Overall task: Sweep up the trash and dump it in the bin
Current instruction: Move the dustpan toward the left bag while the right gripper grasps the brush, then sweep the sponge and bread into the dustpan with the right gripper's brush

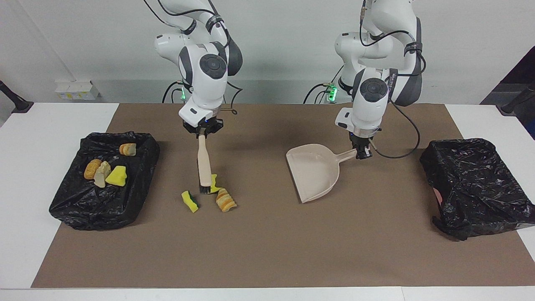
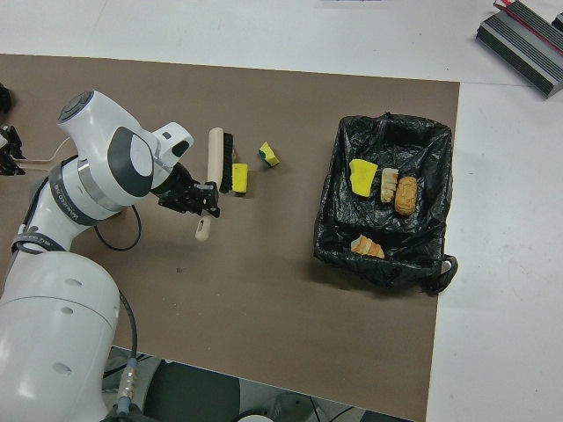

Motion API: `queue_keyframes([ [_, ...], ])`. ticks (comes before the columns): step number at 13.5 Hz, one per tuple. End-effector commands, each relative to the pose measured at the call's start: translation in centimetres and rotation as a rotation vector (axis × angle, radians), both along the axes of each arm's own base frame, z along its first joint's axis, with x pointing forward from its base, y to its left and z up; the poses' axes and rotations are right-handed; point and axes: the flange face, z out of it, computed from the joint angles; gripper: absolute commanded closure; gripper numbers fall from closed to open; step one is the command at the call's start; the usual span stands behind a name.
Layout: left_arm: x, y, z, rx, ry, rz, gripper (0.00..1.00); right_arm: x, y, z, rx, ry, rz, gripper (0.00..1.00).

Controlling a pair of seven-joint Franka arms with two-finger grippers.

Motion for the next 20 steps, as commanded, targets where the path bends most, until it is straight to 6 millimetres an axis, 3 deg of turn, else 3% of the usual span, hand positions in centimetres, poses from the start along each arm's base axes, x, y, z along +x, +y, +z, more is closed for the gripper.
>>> queue_keyframes([
  [1,-1.3,-0.3,0.2,0.008,-0.044,0.016,1.00,2.5,-3.3,-0.1,-0.017,-0.027,-0.001,1.00],
  [5,-1.5,-1.0,0.4,0.002,-0.054,0.002,1.00,5.0,-7.8,-3.1,-0.049,-0.052,-0.008,1.00],
  [7,-1.9,-2.6,-0.5,-0.002,-0.058,0.001,1.00,5.8,-8.6,-4.4,-0.045,-0.056,0.030,1.00],
  [10,-2.0,-3.0,-0.7,-0.007,-0.072,0.028,1.00,6.3,-8.3,-6.9,-0.021,-0.036,0.047,1.00],
  [14,-2.5,-2.9,-1.0,0.012,-0.048,0.059,1.00,6.3,-5.3,-10.0,0.046,0.004,0.052,1.00],
  [16,-3.0,-4.3,-0.7,0.016,-0.045,0.089,1.00,6.9,-2.7,-9.2,0.122,-0.004,0.027,1.00],
  [20,-3.7,-4.5,-0.8,0.028,-0.030,0.122,1.00,6.6,2.7,-8.6,0.248,0.019,-0.009,1.00],
])
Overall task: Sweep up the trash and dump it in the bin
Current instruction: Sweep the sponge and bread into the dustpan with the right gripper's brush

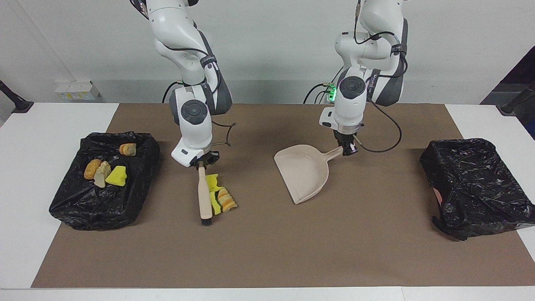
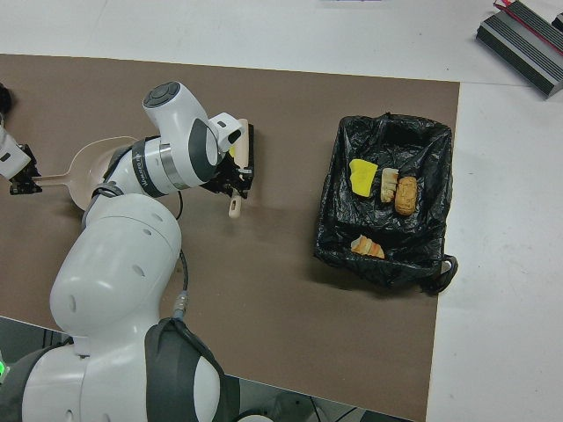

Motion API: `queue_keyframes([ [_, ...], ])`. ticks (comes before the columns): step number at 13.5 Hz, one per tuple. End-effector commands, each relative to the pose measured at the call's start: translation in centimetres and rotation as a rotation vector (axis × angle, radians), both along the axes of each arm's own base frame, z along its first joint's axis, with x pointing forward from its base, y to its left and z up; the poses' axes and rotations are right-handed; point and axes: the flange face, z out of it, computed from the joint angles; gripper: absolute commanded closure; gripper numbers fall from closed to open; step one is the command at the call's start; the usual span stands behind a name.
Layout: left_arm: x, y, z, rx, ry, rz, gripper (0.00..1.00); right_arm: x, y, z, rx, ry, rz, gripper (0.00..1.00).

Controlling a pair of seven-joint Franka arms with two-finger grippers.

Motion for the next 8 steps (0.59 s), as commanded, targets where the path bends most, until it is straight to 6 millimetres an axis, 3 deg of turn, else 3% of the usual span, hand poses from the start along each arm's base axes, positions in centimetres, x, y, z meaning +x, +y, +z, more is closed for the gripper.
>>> queue_keyframes([
  [1,-1.0,-0.3,0.3,0.013,-0.005,0.019,1.00,0.1,2.9,0.1,0.076,0.027,-0.004,1.00],
  [8,-0.9,0.0,0.2,0.011,-0.005,0.026,1.00,-3.0,12.0,0.3,0.217,0.079,0.027,1.00],
])
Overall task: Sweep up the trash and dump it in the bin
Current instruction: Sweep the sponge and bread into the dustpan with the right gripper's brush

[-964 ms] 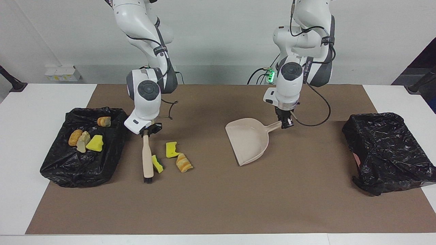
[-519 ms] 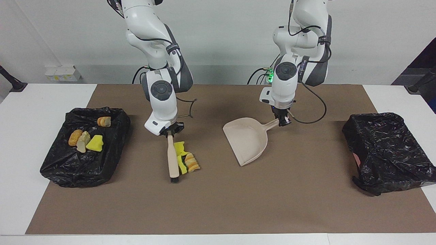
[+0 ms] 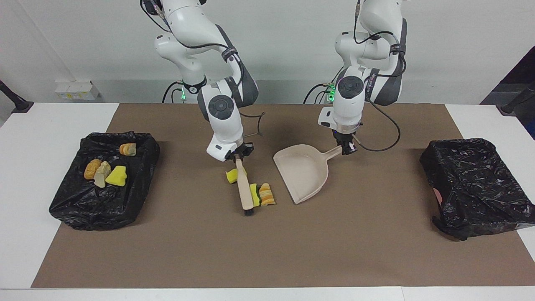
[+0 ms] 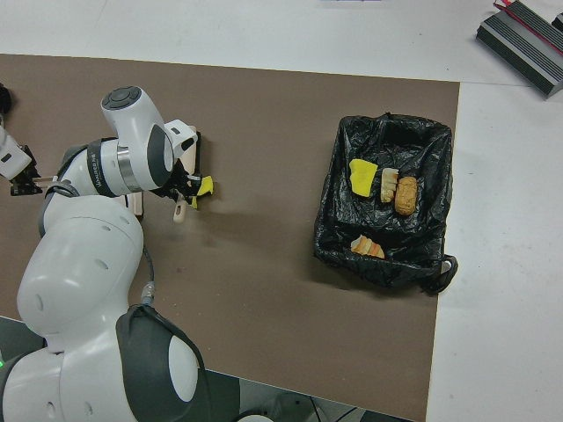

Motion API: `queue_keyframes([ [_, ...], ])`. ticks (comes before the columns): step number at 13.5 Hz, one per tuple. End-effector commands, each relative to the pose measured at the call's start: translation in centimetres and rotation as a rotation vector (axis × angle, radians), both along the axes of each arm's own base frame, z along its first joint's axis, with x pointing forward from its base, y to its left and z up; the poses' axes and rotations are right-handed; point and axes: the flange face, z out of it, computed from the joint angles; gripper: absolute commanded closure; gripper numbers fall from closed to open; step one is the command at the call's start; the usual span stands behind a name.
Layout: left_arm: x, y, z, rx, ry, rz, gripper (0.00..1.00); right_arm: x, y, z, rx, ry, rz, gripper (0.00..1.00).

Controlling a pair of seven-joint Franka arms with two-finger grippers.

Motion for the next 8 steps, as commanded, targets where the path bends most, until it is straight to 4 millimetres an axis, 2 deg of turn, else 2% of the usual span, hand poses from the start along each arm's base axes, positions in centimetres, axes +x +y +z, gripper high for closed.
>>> queue_keyframes([
  [1,-0.8,0.1,0.2,0.009,-0.007,0.018,1.00,-1.0,3.4,0.2,0.065,0.026,0.015,1.00],
  [4,-0.7,0.3,0.2,0.009,-0.007,0.021,1.00,-2.4,6.6,0.7,0.168,0.063,0.008,1.00],
  [6,-0.7,0.3,0.3,0.008,-0.008,0.021,1.00,-2.8,8.0,1.5,0.256,0.095,-0.036,1.00],
  [7,-0.7,0.3,0.2,0.008,-0.008,0.021,1.00,-3.0,8.4,2.3,0.300,0.105,-0.062,1.00],
  [8,-0.7,0.3,0.3,0.007,-0.009,0.022,1.00,-3.3,9.4,4.0,0.339,0.112,-0.067,1.00],
])
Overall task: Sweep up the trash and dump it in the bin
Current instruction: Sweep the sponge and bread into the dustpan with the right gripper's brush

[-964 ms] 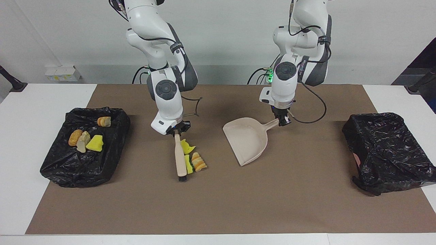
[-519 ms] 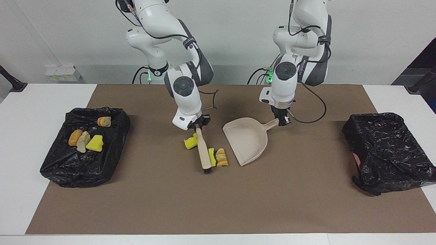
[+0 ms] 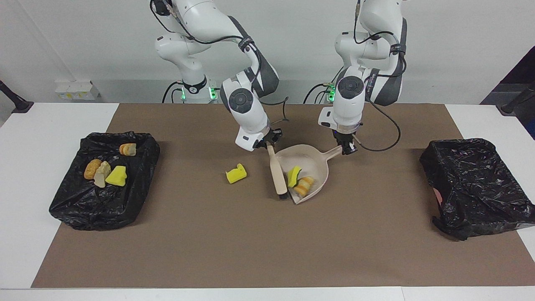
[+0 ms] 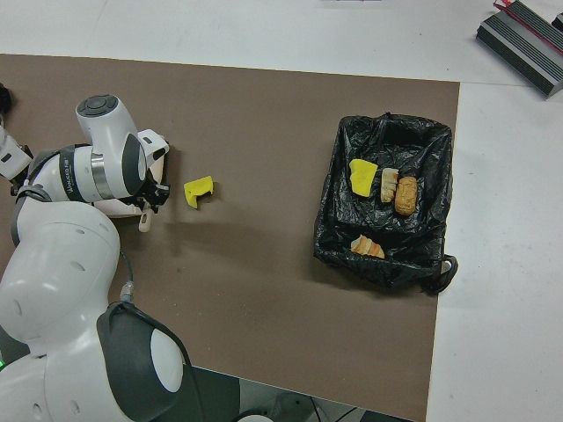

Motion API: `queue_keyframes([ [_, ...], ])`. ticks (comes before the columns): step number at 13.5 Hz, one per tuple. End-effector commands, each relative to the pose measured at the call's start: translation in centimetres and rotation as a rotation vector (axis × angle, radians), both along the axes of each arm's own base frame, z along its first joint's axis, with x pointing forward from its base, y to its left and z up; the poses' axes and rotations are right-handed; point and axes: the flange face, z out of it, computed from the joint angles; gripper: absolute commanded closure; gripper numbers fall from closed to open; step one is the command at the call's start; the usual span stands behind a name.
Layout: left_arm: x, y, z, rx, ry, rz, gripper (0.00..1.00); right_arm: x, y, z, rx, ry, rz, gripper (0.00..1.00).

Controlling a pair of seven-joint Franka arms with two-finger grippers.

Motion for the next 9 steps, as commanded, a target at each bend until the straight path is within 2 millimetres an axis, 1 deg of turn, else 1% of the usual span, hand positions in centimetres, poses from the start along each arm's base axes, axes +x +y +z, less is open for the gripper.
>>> queue_keyframes([
  [1,-0.7,0.2,0.3,0.006,-0.011,0.018,1.00,-0.2,1.4,3.9,0.105,-0.007,-0.003,1.00],
  [2,-0.7,0.1,0.3,0.007,-0.012,0.023,1.00,-0.6,1.3,5.5,0.109,-0.004,-0.007,1.00],
  [4,-0.7,0.2,0.3,0.007,-0.012,0.027,1.00,-0.9,-1.0,7.1,0.076,0.042,0.013,1.00],
  [5,-0.7,0.2,0.3,0.002,-0.015,0.009,1.00,-0.4,-3.2,7.6,0.036,0.060,0.015,1.00],
  [6,-0.4,0.0,0.4,-0.001,-0.020,0.002,1.00,0.1,-5.1,8.7,-0.021,0.040,0.031,1.00],
  [7,-0.5,0.0,0.5,0.001,-0.010,-0.028,1.00,0.7,-6.9,9.1,-0.074,0.039,0.040,1.00],
  [8,-0.9,0.0,0.4,0.008,0.008,-0.055,1.00,1.3,-8.3,9.9,-0.107,0.036,0.041,1.00],
  [9,-1.2,-0.1,0.4,0.010,0.011,-0.059,1.00,1.8,-9.7,9.9,-0.155,0.041,0.027,1.00],
])
